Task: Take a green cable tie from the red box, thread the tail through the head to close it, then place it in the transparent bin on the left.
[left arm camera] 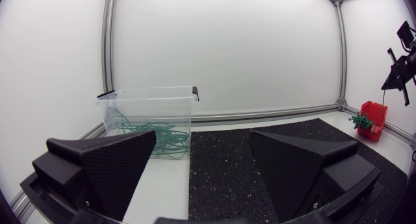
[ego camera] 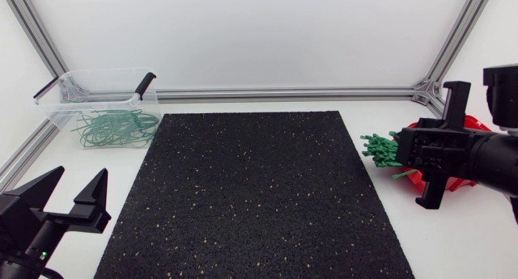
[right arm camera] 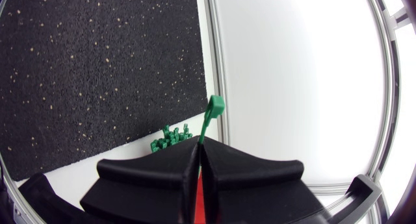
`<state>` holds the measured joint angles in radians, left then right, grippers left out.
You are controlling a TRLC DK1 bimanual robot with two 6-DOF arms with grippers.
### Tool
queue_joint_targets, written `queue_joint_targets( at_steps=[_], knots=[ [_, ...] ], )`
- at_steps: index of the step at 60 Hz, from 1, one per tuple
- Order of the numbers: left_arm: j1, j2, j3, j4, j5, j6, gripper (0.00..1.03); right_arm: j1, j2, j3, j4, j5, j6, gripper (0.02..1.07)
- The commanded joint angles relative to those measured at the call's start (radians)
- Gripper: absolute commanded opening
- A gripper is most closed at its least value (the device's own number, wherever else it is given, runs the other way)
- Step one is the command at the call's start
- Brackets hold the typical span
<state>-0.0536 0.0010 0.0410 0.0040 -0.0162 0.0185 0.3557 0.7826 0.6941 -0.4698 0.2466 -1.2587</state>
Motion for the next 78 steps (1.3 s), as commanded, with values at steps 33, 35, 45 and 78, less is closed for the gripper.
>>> queue_joint_targets(
  at_steps=[33,35,45,78],
  knots=[
    [0.005,0.021,-0.038,-0.029,0.001,-0.008,0.99,0.258,0.164,0.305,-0.52,-0.113,0.449,0.08],
    [0.005,0.022,-0.038,-0.029,0.001,-0.008,0.99,0.259,0.185,0.335,-0.553,-0.129,0.476,0.08],
    [0.005,0.024,-0.038,-0.029,0.002,-0.008,1.0,0.256,0.225,0.418,-0.627,-0.193,0.499,0.08],
    [-0.014,0.011,-0.038,-0.03,0.007,0.006,1.0,0.109,0.446,0.561,-0.707,-0.695,0.55,0.08]
  ],
)
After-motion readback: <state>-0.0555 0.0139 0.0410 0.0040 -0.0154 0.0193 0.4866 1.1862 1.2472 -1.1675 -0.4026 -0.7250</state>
